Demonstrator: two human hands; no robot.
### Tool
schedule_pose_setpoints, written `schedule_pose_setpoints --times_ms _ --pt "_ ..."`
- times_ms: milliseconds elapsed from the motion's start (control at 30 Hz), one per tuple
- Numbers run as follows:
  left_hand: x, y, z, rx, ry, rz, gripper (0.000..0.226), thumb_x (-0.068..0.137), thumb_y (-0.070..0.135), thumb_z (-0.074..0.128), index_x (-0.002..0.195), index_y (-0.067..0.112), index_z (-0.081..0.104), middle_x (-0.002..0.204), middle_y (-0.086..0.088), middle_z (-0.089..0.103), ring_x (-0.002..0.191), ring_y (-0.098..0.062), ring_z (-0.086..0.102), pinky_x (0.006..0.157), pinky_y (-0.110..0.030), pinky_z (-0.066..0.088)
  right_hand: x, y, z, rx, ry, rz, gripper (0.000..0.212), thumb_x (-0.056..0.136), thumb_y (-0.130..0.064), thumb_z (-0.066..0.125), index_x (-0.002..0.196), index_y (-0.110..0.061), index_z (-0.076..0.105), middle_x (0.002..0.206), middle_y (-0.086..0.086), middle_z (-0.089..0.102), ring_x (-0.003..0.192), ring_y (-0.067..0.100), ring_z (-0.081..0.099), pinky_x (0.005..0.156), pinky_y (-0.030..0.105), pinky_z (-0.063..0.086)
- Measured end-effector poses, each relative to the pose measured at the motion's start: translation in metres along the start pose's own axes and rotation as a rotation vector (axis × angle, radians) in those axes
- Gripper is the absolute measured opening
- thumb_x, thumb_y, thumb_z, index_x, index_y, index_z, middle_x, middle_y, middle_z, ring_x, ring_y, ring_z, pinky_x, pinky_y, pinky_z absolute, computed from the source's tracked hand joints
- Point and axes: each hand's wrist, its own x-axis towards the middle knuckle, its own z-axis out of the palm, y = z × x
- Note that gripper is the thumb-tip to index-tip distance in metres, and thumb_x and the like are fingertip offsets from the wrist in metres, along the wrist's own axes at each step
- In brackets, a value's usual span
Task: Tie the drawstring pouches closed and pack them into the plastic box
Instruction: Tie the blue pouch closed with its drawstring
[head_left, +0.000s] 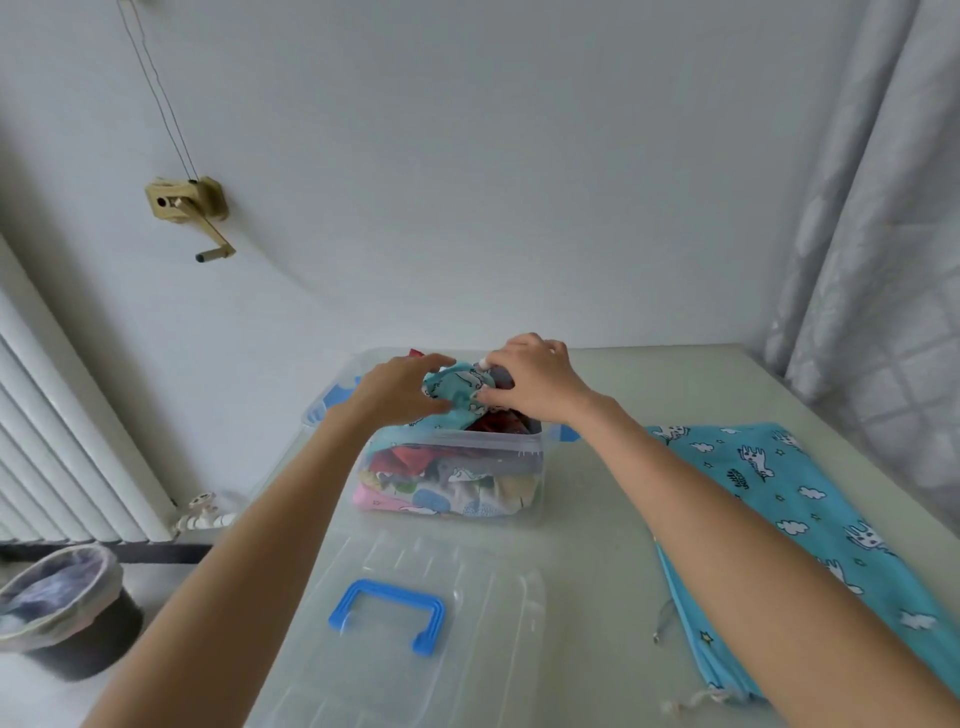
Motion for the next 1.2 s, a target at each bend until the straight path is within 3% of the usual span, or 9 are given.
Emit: schedule_pose_setpoints --times_ms 167,300,500,567,700,800,933,1067,1200 --pt "-0.047 0.044 0.008 -0.078 0.34 0.139 0.028 0.088 0.032 0.059 0.116 0.029 0.062 0.112 0.004 0.065 0.096 -0.016 0.062 0.081 -0.031 0.047 -0.063 0.003 -0.018 0.169 0.25 -0.002 0.028 0.09 -0.031 0.058 0.113 -0.017 0.062 0.111 -0.001 0.066 0.107 0.023 0.054 0.088 0.039 0.045" --pt "-0.087 0.092 0.038 -0.375 0.462 0.226 0.018 0.086 0.022 0.061 0.103 0.023 0.068 0.095 0.006 0.069 0.079 -0.01 0.065 0.073 -0.028 0.054 -0.134 0.024 -0.02 0.217 0.281 0.085 0.019 0.089 -0.023 0.057 0.106 -0.017 0.064 0.1 -0.006 0.068 0.092 0.016 0.062 0.08 0.038 0.05" --pt "-0.136 0.16 0.122 -0.539 0.207 0.176 0.016 0.083 0.03 0.064 0.098 0.027 0.066 0.079 0.016 0.065 0.075 -0.004 0.062 0.074 -0.032 0.054 -0.25 0.074 -0.009 0.265 0.2 0.33 0.017 0.088 -0.019 0.061 0.103 -0.016 0.069 0.09 -0.004 0.072 0.082 0.012 0.065 0.08 0.039 0.054" --pt "-0.147 0.179 0.142 -0.516 0.066 0.179 0.024 0.08 0.037 0.067 0.102 0.03 0.064 0.088 0.015 0.065 0.082 -0.004 0.06 0.076 -0.028 0.05 -0.282 0.088 -0.006 0.266 0.153 0.385 0.018 0.088 -0.015 0.06 0.104 -0.016 0.069 0.098 -0.005 0.071 0.089 0.008 0.062 0.086 0.033 0.05" --pt "-0.162 0.199 0.17 -0.371 -0.078 0.211 0.032 0.073 0.043 0.073 0.101 0.03 0.064 0.095 0.013 0.06 0.082 -0.008 0.05 0.077 -0.025 0.043 -0.326 0.107 0.005 0.202 0.019 0.394 0.031 0.083 -0.004 0.058 0.11 -0.017 0.067 0.114 0.001 0.065 0.111 0.02 0.053 0.092 0.029 0.04" --pt "-0.161 0.192 0.177 -0.387 -0.071 0.184 0.015 0.079 0.031 0.071 0.092 0.026 0.068 0.085 0.014 0.06 0.074 -0.008 0.055 0.076 -0.027 0.047 -0.335 0.11 0.006 0.295 -0.001 0.364 0.037 0.082 -0.001 0.057 0.114 -0.019 0.065 0.121 -0.006 0.059 0.115 0.014 0.052 0.091 0.017 0.037" --pt "-0.156 0.17 0.173 -0.361 0.135 0.198 0.006 0.083 0.017 0.067 0.089 0.017 0.07 0.083 0.002 0.066 0.067 -0.009 0.052 0.066 -0.024 0.042 -0.332 0.109 0.011 0.348 0.0 0.281 0.05 0.078 0.007 0.057 0.12 -0.019 0.06 0.129 -0.003 0.051 0.123 0.012 0.044 0.091 0.001 0.027" --pt "-0.154 0.156 0.174 -0.408 0.295 0.115 0.004 0.087 0.018 0.063 0.09 0.017 0.066 0.085 0.004 0.062 0.069 -0.009 0.056 0.068 -0.027 0.048 -0.335 0.114 0.018 0.114 0.104 0.341 0.05 0.078 -0.009 0.069 0.126 -0.019 0.056 0.135 0.003 0.045 0.127 0.024 0.035 0.104 0.022 0.024" --pt "-0.156 0.162 0.173 -0.5 0.261 0.016 0.005 0.092 0.022 0.055 0.091 0.02 0.059 0.086 0.003 0.062 0.07 -0.015 0.063 0.066 -0.029 0.048 -0.34 0.117 0.012 0.04 0.267 0.579 0.051 0.072 -0.036 0.077 0.116 -0.018 0.057 0.116 0.005 0.052 0.108 0.027 0.048 0.083 0.035 0.043"
